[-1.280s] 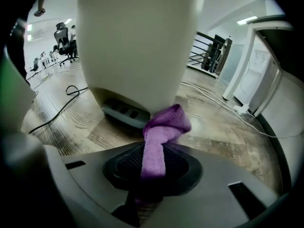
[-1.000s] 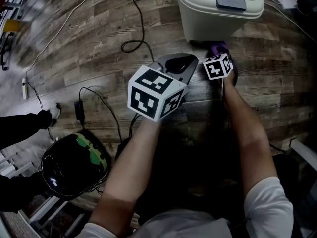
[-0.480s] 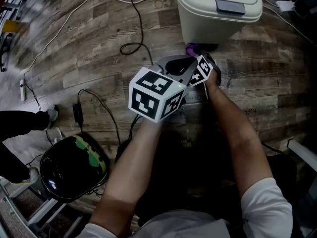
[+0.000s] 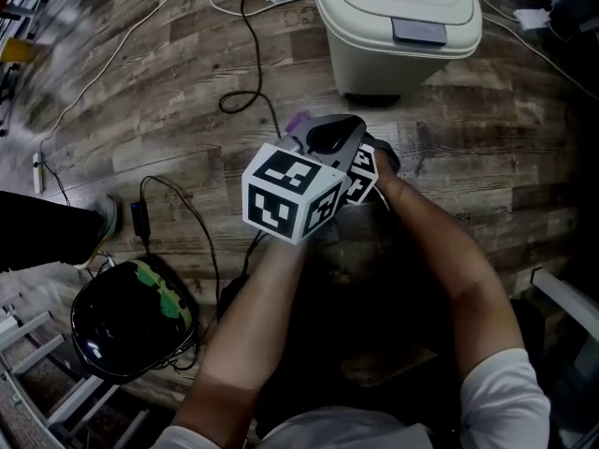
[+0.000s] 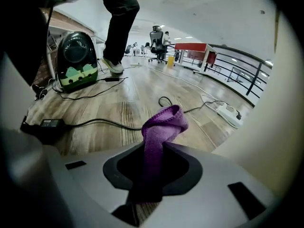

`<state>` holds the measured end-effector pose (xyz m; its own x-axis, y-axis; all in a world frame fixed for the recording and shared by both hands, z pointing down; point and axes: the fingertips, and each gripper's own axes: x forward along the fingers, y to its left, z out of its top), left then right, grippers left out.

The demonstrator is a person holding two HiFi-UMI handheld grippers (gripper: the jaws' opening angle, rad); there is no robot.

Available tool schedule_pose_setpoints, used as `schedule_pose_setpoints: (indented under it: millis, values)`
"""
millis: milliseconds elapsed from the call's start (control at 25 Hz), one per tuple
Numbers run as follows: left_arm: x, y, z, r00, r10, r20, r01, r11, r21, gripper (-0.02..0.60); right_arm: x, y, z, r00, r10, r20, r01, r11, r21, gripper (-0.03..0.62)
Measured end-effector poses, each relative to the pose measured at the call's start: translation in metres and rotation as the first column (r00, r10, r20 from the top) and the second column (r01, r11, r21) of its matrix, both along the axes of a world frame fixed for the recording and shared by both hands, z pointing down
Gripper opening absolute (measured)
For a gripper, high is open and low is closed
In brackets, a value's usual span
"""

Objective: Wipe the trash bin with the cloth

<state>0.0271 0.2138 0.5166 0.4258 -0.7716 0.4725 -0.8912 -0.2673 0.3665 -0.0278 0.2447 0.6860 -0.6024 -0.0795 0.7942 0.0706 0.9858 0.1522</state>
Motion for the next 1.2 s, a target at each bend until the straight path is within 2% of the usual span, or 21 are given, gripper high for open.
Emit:
schedule_pose_setpoints:
  millis: [120,240,400,600,840,1040,1200]
  values:
    - [-0.005,0.003,-0.016,0.995,-0.101,0.006,0.101,0.995,0.012,0.009,0.002,0.02,-0.018,0.995,-0.099,0.001,0.099,0.995,-0.019,0.092]
    - [-0.004,0.016,-0.031,0.98,-0.2,-0.011,0.2,0.98,0.011,0.009,0.03,0.032,-0.048,0.987,-0.158,-0.038,0.156,0.987,-0.042,0.092]
    - [0.017,0.054,-0.052,0.972,-0.234,-0.024,0.232,0.97,-0.074,0.009,0.09,0.03,-0.112,0.98,-0.159,-0.122,0.151,0.986,-0.075,0.092]
    - [0.008,0.089,-0.123,0.952,-0.305,-0.031,0.296,0.941,-0.164,0.009,0.125,0.02,-0.211,0.971,-0.18,-0.159,0.164,0.98,-0.109,0.092]
    - [-0.009,0.077,-0.204,0.917,-0.399,-0.023,0.391,0.907,-0.155,0.009,0.115,-0.002,-0.307,0.951,-0.282,-0.123,0.271,0.957,-0.104,0.092]
    - [-0.026,0.061,-0.235,0.88,-0.475,-0.015,0.467,0.87,-0.161,0.009,0.098,-0.027,-0.351,0.928,-0.355,-0.11,0.345,0.933,-0.101,0.092]
    - [-0.031,0.053,-0.249,0.858,-0.513,-0.033,0.501,0.849,-0.168,0.009,0.088,-0.052,-0.374,0.905,-0.397,-0.154,0.381,0.916,-0.127,0.092]
